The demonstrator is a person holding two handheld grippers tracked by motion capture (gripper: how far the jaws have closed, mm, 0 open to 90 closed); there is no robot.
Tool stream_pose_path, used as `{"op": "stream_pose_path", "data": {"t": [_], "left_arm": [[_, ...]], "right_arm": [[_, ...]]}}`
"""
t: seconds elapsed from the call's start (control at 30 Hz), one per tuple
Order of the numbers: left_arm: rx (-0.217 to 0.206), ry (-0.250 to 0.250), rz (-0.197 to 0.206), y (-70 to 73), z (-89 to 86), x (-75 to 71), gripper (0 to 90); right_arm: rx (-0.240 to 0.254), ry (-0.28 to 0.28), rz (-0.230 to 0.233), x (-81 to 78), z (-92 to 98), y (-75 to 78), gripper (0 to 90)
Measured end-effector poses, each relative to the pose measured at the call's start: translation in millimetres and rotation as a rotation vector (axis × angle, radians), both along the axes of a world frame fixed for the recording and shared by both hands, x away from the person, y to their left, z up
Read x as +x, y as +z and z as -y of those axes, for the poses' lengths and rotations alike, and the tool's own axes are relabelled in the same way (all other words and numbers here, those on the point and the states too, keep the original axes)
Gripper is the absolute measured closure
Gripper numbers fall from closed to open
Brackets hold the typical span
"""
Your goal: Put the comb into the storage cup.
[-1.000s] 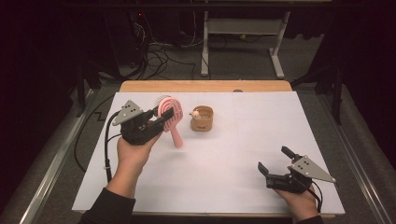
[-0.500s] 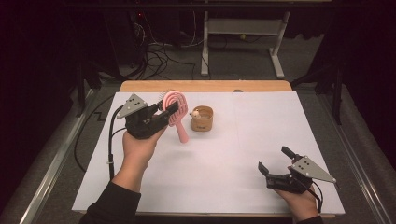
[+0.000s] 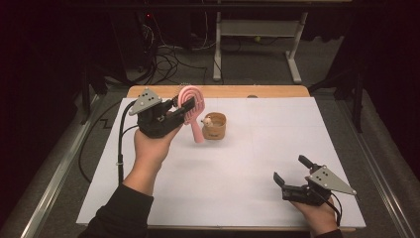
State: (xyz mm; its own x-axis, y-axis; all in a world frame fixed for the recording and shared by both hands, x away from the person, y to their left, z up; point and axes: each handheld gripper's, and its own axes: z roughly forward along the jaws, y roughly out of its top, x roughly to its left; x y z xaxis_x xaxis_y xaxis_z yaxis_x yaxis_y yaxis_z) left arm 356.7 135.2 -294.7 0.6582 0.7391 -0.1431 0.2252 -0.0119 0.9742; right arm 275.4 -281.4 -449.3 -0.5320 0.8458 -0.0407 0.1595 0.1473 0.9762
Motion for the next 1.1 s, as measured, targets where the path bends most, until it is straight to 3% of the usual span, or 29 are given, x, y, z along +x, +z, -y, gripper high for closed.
{"op": "stream_pose_path", "data": {"t": [0.73,1.1], "left_arm": [[-0.015,-0.015,0.007,15.0,33.5,23.7,63.0],[-0.009,0.008,0.015,17.9,46.0,42.9,63.1]], "right_arm": [[0.011,0.000,0.012,-2.1,3.0,1.4,0.3],[0.018,0.003,0.013,-2.1,3.6,1.4,0.3]]}}
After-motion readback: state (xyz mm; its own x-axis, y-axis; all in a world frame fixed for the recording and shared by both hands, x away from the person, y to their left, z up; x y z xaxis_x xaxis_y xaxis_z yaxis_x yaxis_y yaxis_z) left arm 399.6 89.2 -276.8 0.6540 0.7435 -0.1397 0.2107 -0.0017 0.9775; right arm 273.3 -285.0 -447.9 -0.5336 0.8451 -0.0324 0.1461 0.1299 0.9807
